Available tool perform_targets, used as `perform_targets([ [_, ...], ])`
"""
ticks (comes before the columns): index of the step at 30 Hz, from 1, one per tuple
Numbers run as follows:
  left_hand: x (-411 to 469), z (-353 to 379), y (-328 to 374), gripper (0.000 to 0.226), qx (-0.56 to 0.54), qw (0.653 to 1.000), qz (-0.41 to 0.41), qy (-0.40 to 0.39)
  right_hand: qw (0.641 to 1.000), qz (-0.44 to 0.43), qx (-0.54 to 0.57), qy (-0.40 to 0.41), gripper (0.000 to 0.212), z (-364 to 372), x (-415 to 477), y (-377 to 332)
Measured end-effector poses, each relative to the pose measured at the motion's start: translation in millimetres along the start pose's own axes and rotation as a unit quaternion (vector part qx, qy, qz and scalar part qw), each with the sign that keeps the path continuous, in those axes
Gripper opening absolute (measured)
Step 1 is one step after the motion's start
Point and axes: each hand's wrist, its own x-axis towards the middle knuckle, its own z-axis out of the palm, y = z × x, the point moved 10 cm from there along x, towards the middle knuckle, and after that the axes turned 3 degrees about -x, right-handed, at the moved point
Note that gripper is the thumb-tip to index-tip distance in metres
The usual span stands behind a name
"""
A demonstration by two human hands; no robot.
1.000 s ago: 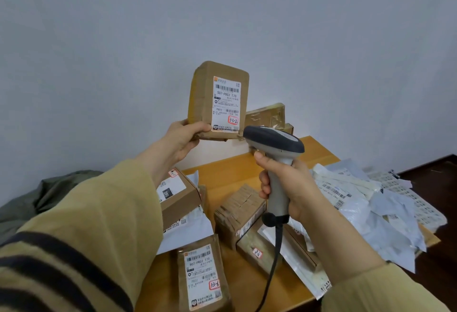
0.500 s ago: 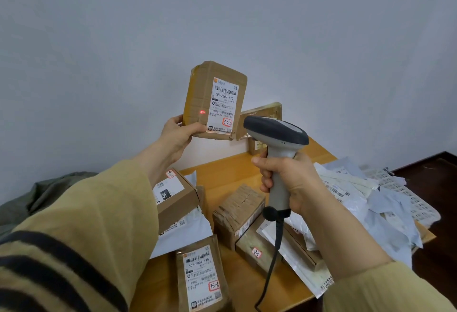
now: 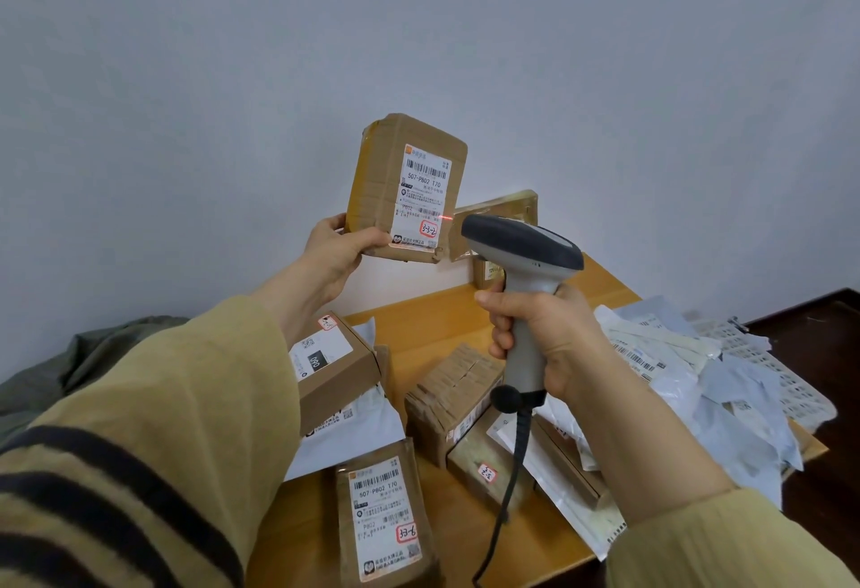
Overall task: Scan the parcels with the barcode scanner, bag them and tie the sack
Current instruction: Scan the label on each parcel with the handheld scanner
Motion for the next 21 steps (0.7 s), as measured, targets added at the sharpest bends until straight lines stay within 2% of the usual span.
perform_targets([
  [21,-4.4,4.3,0.3,0.057,0.022,1.000,0.006,0.015,0.999,0.011,0.035,-0.015,0.017,-2.2,4.1,1.4],
])
